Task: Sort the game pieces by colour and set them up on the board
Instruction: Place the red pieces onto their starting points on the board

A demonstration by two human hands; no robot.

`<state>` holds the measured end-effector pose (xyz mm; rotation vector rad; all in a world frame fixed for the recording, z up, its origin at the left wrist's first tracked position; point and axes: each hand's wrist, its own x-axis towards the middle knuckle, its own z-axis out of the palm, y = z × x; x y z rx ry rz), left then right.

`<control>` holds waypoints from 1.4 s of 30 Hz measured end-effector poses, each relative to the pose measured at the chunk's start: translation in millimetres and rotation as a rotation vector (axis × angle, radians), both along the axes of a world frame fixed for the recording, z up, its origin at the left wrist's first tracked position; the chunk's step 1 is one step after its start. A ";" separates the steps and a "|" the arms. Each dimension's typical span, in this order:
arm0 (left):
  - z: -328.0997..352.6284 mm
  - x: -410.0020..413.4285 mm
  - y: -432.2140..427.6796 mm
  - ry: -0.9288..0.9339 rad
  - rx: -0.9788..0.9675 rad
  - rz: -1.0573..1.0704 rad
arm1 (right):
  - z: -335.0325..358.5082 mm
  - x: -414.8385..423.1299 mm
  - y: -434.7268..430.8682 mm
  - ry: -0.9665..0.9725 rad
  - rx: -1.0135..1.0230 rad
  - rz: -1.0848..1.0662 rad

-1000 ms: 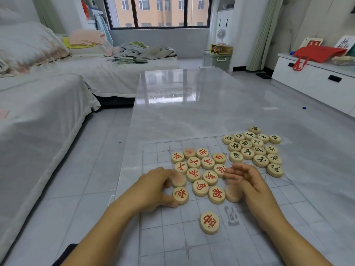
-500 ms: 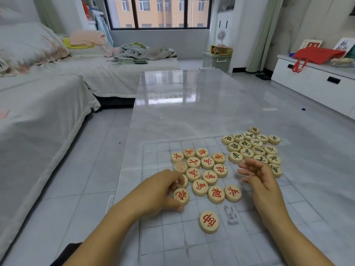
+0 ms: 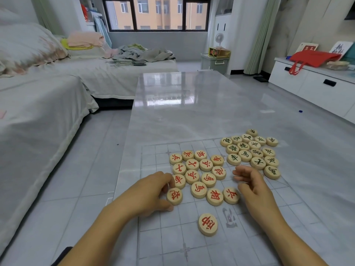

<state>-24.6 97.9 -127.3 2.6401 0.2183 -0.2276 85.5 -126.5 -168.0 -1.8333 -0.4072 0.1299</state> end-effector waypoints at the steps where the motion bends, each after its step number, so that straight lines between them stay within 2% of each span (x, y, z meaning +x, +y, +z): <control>1: -0.7 0.1 -0.5 -0.007 -0.003 -0.002 | 0.3 -0.3 -0.3 -0.001 -0.007 0.004; 7: 1.6 -2.0 11.0 0.071 0.065 0.038 | -1.2 -0.9 -1.4 -0.005 -0.036 0.013; 12: 0.0 0.0 12.6 -0.075 0.066 0.133 | -1.1 -1.3 -0.8 -0.009 -0.068 0.009; 16: -3.4 4.2 1.7 -0.095 -0.031 0.075 | -1.4 -0.8 -0.8 0.003 -0.091 -0.009; 25: -5.4 5.0 1.1 -0.068 -0.018 0.025 | -2.1 -1.0 -0.8 0.006 -0.107 -0.010; 29: -3.3 4.4 4.2 -0.042 -0.027 0.026 | -0.5 -0.2 -1.7 0.029 -0.059 -0.020; 33: -0.5 2.9 9.4 -0.016 -0.055 0.038 | 5.0 3.5 -3.5 0.123 0.076 -0.049; 35: 0.9 2.0 12.2 -0.008 -0.051 0.048 | 9.6 5.5 -4.6 0.172 0.081 -0.053; 38: 2.2 1.3 14.4 -0.003 -0.018 0.050 | 15.8 6.8 -6.3 0.201 -0.023 -0.003; 42: 3.1 1.8 14.8 0.015 0.040 0.031 | 22.5 13.5 -6.1 0.054 -0.308 0.092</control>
